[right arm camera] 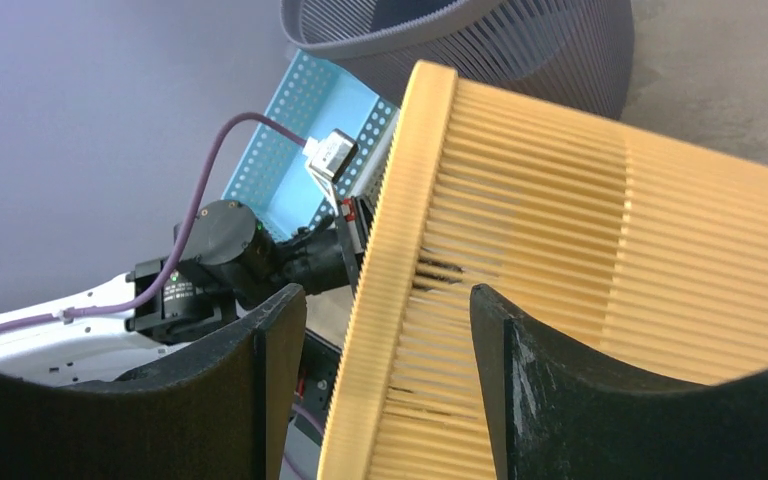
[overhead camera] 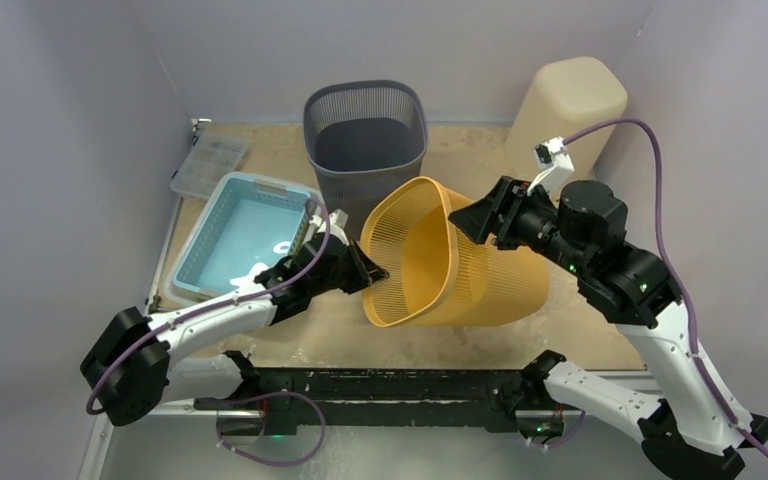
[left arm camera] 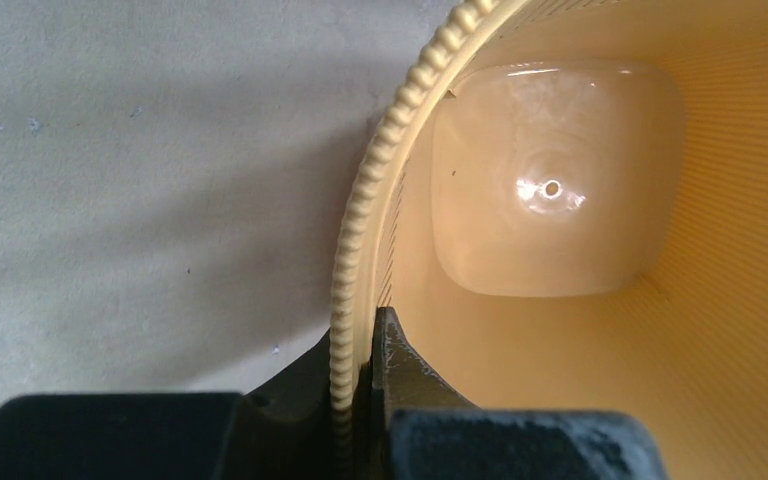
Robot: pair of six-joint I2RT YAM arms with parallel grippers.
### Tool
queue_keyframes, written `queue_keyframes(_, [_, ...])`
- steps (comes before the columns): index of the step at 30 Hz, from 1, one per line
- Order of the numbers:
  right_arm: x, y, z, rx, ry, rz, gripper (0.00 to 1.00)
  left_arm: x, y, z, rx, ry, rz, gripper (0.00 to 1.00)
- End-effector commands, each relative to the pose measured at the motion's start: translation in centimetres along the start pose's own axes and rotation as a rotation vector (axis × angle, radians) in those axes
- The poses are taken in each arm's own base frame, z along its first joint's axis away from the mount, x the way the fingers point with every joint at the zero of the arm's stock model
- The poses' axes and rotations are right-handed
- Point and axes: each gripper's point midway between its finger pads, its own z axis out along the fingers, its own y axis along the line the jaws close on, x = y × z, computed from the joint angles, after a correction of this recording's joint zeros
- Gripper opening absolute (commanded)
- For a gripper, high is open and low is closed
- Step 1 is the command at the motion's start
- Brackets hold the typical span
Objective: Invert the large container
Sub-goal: Turn the container upside down at the center of the board.
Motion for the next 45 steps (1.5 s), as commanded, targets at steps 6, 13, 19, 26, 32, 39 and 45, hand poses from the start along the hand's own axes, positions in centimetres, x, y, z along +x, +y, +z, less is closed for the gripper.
queue_keyframes(6, [4.4, -3.6, 1.3, 0.097, 0.098, 0.05, 0.61, 2.1, 8.4, 2.1, -0.297, 0.043, 0.106, 0.0])
queue_keyframes(13, [7.0, -5.5, 3.0, 0.145, 0.178, 0.049, 0.57, 3.2, 11.1, 1.8, -0.39, 0.076, 0.116, 0.11])
queue_keyframes(19, [7.8, -6.1, 4.5, 0.16, 0.205, 0.04, 0.56, 2.8, 10.9, 1.6, -0.399, 0.072, 0.126, 0.3])
queue_keyframes(26, [9.5, -7.4, 5.9, 0.187, 0.253, 0.043, 0.55, 2.4, 10.9, 1.5, -0.42, 0.066, 0.142, 0.39])
queue_keyframes(32, [11.0, -8.5, 6.5, 0.213, 0.291, 0.048, 0.54, 2.4, 10.9, 1.3, -0.429, 0.077, 0.156, 0.47])
queue_keyframes(39, [11.7, -9.1, 6.9, 0.228, 0.306, 0.052, 0.54, 1.7, 10.8, 0.6, -0.453, 0.063, 0.173, 0.58])
queue_keyframes(45, [12.0, -9.4, 7.1, 0.237, 0.315, 0.055, 0.54, 1.4, 10.7, -0.2, -0.471, 0.057, 0.181, 0.63])
